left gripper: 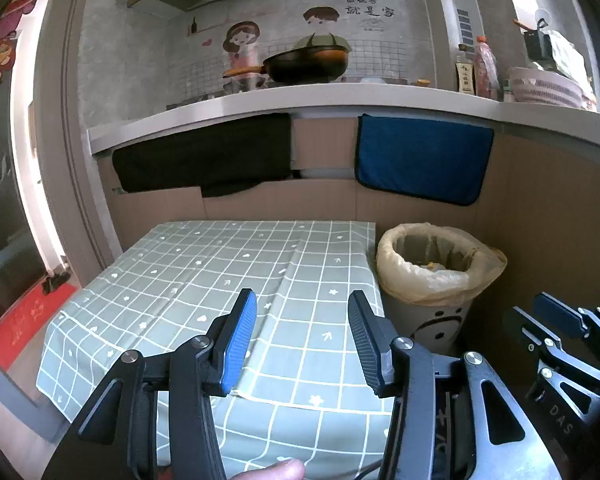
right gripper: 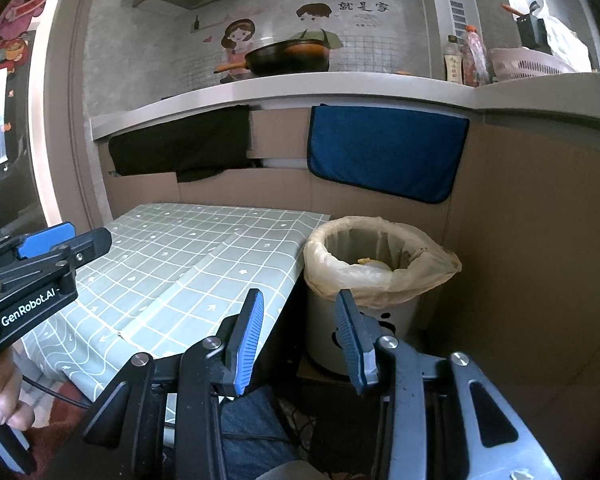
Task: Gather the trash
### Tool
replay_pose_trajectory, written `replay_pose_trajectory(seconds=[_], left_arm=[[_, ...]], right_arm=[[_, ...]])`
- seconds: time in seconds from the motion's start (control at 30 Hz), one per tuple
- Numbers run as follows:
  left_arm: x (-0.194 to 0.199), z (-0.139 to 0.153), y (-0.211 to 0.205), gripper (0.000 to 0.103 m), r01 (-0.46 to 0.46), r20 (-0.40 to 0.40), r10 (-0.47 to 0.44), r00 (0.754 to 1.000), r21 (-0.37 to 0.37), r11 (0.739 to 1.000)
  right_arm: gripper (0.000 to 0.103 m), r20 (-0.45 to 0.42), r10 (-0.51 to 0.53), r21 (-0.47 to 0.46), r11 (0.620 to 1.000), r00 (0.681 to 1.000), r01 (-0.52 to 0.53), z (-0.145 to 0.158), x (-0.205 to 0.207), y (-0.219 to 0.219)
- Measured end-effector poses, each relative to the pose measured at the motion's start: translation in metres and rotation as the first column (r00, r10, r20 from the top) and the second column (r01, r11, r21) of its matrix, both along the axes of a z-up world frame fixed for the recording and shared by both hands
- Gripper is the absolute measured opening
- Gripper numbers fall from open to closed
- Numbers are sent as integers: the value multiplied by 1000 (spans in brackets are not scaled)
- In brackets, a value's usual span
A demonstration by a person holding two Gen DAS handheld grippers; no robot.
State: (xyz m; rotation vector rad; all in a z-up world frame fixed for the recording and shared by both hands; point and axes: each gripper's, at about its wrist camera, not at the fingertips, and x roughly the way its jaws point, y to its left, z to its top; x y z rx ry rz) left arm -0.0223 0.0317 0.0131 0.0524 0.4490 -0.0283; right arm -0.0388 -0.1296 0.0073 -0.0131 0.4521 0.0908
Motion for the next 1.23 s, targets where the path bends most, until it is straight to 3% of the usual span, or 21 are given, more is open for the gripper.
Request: replay_pose_trajectory(seconds=[1.23], left_arm=[[0,0,4,49,8,-6,-8,1000,0,1000]], right_arm=[[36,-11,-10,9,1000,1000,10,-1,-2,-1]])
